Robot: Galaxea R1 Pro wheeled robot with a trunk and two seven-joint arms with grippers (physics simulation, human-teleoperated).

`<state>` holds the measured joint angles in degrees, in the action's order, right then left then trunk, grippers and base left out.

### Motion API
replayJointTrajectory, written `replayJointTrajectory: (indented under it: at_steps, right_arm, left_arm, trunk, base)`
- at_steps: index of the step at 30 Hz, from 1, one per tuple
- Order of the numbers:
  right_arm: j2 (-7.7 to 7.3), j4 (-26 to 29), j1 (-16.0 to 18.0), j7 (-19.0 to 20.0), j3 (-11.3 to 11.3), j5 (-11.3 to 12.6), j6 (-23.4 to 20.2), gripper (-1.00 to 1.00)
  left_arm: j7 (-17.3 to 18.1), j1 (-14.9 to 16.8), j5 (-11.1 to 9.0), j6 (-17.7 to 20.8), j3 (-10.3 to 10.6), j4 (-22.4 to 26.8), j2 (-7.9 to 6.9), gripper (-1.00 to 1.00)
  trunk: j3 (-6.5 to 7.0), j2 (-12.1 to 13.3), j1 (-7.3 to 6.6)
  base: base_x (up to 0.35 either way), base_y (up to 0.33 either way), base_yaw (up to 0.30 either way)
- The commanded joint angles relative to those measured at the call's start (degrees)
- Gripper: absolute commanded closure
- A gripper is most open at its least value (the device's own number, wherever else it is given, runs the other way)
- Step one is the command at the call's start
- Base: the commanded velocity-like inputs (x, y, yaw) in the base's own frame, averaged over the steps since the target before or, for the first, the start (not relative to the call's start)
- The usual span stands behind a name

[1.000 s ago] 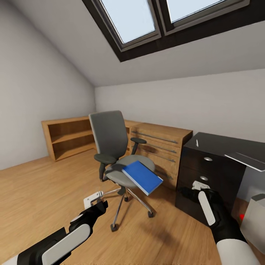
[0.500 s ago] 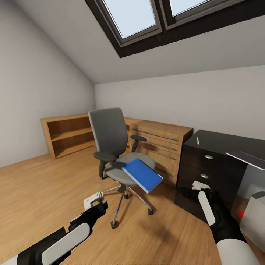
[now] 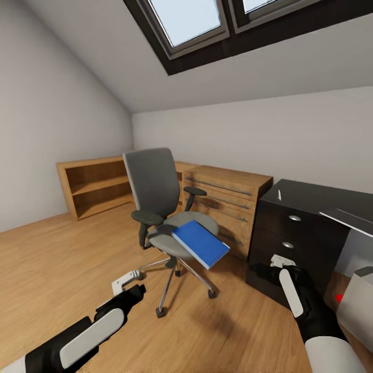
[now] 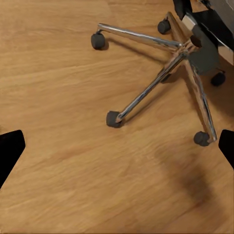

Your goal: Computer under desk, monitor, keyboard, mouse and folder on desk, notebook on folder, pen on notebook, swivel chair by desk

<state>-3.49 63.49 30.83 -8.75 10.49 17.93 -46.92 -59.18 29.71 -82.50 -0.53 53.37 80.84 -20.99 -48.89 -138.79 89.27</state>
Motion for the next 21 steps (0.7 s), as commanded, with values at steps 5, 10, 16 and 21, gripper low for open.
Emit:
replayJointTrajectory:
  at_steps: [5,10,16,21]
  right_arm:
    - [-0.03,0.1,0.0,-0.5,0.0,0.6,-0.2,-1.00]
    - [-0.03,0.1,0.0,-0.5,0.0,0.6,-0.2,-1.00]
    - [-0.03,0.1,0.0,-0.5,0.0,0.6,-0.2,-1.00]
    - [-0.03,0.1,0.0,-0.5,0.0,0.6,-0.2,-1.00]
  left_arm:
    - [-0.2,0.1,-4.9,0.2,-6.2,-2.4,-0.58,-1.00]
    - [-0.2,0.1,-7.3,0.2,-8.0,-3.3,-3.09,-1.00]
    - [-0.1,0.1,-8.6,0.4,-10.8,-3.6,-4.33,-1.00]
    - [-0.1,0.1,-8.9,0.4,-11.4,-3.6,-4.50,-1.00]
  trunk:
    - [-0.52,0.0,-0.01]
    - [-0.97,0.0,-0.01]
    - [-1.51,0.0,-0.01]
    - [-1.96,0.0,-0.01]
  base:
    - [0.000,0.000,0.000]
    - [0.000,0.000,0.000]
    - [0.000,0.000,0.000]
    - [0.000,0.000,0.000]
